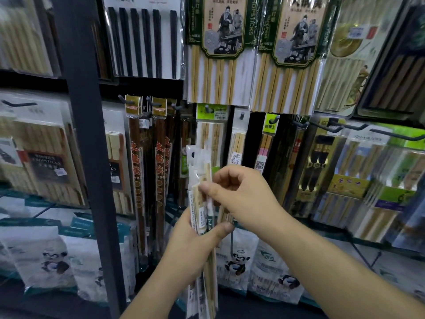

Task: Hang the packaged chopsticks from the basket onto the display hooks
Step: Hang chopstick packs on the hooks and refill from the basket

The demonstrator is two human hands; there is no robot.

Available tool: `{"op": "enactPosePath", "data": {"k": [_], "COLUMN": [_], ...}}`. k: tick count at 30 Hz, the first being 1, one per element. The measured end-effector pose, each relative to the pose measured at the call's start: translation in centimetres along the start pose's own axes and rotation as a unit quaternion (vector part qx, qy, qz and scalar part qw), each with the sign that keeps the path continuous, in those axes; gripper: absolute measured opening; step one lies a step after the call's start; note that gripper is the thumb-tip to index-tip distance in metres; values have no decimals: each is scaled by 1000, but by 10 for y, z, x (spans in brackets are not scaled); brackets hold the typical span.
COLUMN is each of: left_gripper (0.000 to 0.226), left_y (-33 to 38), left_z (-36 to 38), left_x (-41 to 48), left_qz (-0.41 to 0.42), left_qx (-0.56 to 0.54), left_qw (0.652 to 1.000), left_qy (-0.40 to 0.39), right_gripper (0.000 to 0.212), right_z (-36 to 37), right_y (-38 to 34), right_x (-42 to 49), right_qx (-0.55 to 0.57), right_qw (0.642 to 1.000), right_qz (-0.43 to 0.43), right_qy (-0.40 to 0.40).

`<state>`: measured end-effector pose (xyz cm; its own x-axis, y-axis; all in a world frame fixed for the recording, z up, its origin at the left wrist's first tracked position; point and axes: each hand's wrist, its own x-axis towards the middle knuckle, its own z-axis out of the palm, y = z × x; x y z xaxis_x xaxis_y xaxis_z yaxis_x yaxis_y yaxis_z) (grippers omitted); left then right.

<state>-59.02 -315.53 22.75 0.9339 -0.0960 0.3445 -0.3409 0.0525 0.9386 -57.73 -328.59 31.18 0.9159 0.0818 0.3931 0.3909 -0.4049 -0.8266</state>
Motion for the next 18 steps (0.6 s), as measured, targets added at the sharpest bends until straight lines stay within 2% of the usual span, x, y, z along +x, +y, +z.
{"op": "enactPosePath", "data": {"k": [3, 10, 18], "left_gripper": [48, 45, 48], "left_y": [1, -2, -8], "left_z": [-3, -4, -7], "left_x": [-2, 1, 3], "left_qz": [-18, -59, -50], "left_qx": [-15, -78, -38], "left_qw": [1000, 994, 996], "left_qy": [13, 43, 57], "right_gripper": [20, 25, 26], "right_z": [-6, -30, -30], "right_y": [0, -11, -16], "right_x": [4, 22, 25], "right_qx": [35, 91, 90], "right_qw": [999, 989, 989], "right_qz": [9, -26, -45], "right_qy": [6, 115, 106]}}
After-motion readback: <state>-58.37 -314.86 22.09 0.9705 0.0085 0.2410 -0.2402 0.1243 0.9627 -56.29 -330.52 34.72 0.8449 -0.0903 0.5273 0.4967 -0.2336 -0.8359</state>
